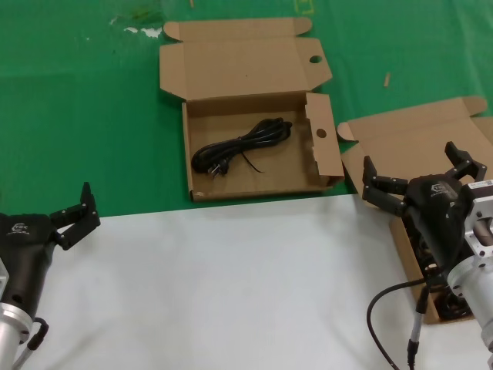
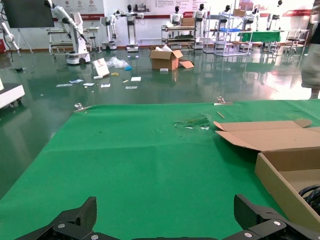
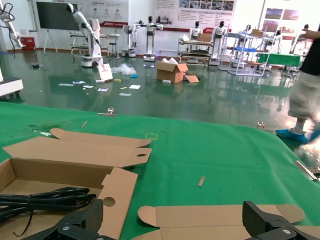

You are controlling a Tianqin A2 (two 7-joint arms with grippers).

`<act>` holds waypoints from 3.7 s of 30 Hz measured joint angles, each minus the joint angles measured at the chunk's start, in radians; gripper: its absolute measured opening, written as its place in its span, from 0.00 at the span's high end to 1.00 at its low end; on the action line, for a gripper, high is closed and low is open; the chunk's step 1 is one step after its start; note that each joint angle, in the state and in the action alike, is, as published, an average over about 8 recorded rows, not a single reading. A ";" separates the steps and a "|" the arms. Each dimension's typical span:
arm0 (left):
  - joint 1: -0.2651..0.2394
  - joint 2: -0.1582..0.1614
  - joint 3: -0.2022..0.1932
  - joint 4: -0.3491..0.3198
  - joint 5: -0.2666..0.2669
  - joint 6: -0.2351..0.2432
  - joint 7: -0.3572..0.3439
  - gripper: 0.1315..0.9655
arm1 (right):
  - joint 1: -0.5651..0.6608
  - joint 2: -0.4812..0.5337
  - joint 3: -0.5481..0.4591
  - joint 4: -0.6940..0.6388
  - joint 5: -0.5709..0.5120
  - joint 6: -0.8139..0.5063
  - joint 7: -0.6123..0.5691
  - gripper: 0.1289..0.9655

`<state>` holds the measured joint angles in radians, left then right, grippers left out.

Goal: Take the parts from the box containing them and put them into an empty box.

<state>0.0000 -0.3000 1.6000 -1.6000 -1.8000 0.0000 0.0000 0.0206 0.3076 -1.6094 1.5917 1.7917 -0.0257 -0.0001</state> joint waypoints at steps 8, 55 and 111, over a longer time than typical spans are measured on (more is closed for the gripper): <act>0.000 0.000 0.000 0.000 0.000 0.000 0.000 0.00 | 0.000 0.000 0.000 0.000 0.000 0.000 0.000 0.00; 0.000 0.000 0.000 0.000 0.000 0.000 0.000 0.00 | 0.000 0.000 0.000 0.000 0.000 0.000 0.000 0.00; 0.000 0.000 0.000 0.000 0.000 0.000 0.000 0.00 | 0.000 0.000 0.000 0.000 0.000 0.000 0.000 0.00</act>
<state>0.0000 -0.3000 1.6000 -1.6000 -1.8000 0.0000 0.0000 0.0206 0.3076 -1.6094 1.5917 1.7917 -0.0257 -0.0001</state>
